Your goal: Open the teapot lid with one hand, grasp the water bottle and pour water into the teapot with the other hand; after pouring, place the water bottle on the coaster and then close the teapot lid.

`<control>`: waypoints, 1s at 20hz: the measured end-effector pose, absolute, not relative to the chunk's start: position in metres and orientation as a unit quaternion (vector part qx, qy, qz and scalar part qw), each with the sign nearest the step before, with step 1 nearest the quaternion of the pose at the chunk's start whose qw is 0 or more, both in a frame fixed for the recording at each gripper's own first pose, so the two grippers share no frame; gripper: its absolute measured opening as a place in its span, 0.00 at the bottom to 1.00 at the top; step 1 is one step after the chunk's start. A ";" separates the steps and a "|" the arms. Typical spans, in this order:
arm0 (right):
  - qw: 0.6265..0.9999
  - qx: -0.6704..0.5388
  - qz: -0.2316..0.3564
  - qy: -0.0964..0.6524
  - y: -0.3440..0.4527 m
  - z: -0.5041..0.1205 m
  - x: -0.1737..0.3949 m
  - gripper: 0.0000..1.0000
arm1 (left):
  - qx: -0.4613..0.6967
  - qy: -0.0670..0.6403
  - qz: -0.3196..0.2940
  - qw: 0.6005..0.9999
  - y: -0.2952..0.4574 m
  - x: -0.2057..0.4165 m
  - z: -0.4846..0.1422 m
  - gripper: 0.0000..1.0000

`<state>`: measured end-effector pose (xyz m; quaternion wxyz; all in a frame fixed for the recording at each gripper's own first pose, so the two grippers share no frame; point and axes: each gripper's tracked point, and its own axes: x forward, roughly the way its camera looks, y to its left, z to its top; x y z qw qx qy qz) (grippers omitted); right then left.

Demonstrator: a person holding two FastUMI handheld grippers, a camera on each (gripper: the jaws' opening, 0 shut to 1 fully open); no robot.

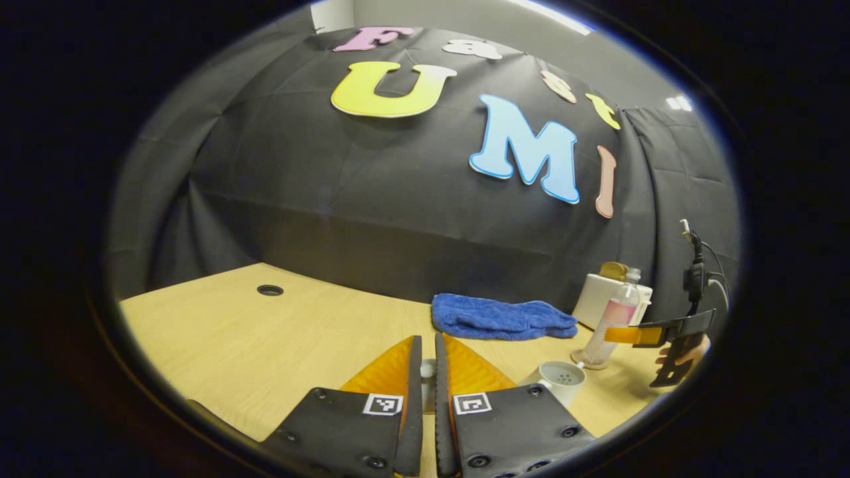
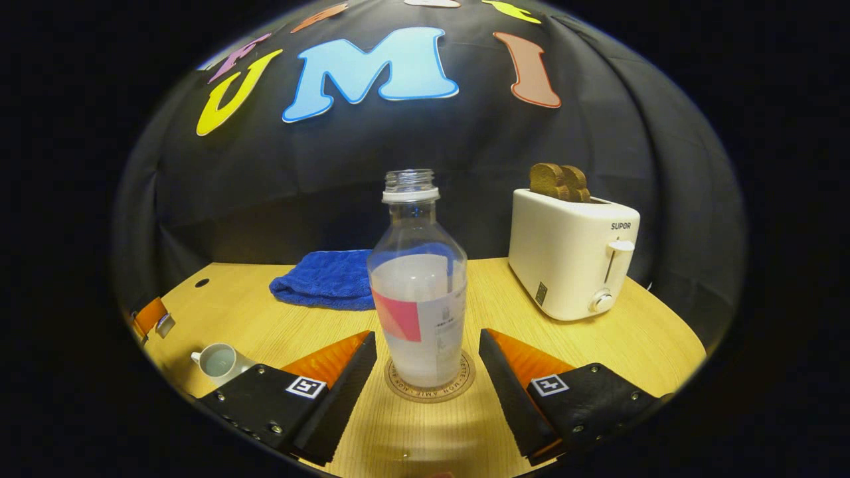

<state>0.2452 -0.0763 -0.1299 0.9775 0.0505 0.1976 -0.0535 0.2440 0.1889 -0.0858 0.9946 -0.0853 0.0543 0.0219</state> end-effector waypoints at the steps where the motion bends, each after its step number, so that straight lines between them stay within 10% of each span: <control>1: 0.978 0.056 -0.051 0.194 -0.076 -0.129 0.238 0.96 | -0.083 0.054 0.020 0.995 0.188 0.244 -0.085 0.17; 20: 0.992 -0.006 -0.034 0.122 -0.053 -0.094 0.117 0.96 | -0.009 0.041 -0.081 0.996 0.073 0.244 -0.046 0.17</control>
